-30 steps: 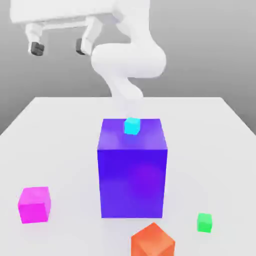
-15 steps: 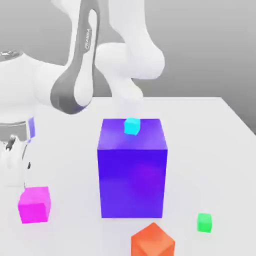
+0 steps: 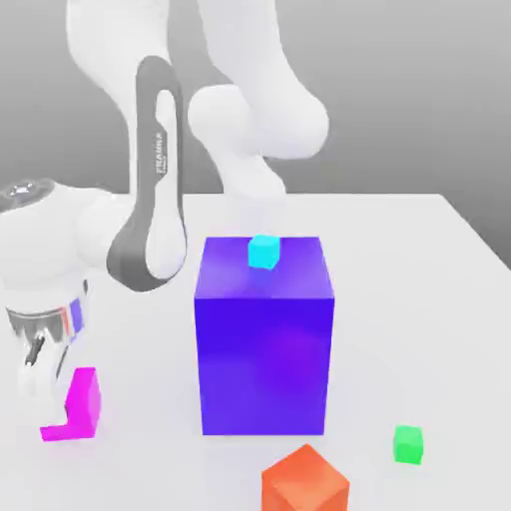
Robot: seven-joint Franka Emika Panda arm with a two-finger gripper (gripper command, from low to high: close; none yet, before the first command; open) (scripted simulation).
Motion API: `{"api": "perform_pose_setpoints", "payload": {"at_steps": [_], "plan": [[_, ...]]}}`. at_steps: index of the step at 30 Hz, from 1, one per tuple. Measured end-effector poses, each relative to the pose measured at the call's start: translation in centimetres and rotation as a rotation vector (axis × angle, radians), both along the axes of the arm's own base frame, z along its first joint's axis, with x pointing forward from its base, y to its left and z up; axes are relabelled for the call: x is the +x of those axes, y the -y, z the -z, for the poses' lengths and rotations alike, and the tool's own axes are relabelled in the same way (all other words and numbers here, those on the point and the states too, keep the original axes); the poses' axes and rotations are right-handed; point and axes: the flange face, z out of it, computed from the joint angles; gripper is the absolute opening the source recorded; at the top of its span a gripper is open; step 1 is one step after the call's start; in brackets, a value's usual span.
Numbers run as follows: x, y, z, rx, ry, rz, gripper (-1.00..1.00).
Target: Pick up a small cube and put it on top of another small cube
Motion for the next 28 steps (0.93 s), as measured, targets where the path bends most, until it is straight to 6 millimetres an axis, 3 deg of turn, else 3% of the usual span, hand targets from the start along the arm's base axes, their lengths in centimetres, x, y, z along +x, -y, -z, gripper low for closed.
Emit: {"api": "perform_pose_setpoints", "payload": {"at_steps": [2,4,8,11,16,20,25,26,28], "plan": [[0.5,-0.3,-1.7,0.004,-0.003,-0.025,-1.00],[2.8,-2.9,-2.3,0.012,-0.008,-0.141,-1.00],[7.7,-11.2,-3.2,0.028,-0.013,-0.444,-1.00],[9.5,-18.6,-3.8,0.032,-0.012,-0.663,-1.00],[9.3,-31.5,-4.8,0.032,-0.010,-1.032,-1.00],[5.5,-43.4,-5.0,0.008,-0.003,-1.367,-1.00],[4.8,-44.8,-0.2,-0.002,0.001,-1.415,-1.00],[4.7,-44.8,0.6,-0.002,0.000,-1.417,1.00],[4.7,-44.8,0.6,-0.002,0.000,-1.417,1.00]]}}
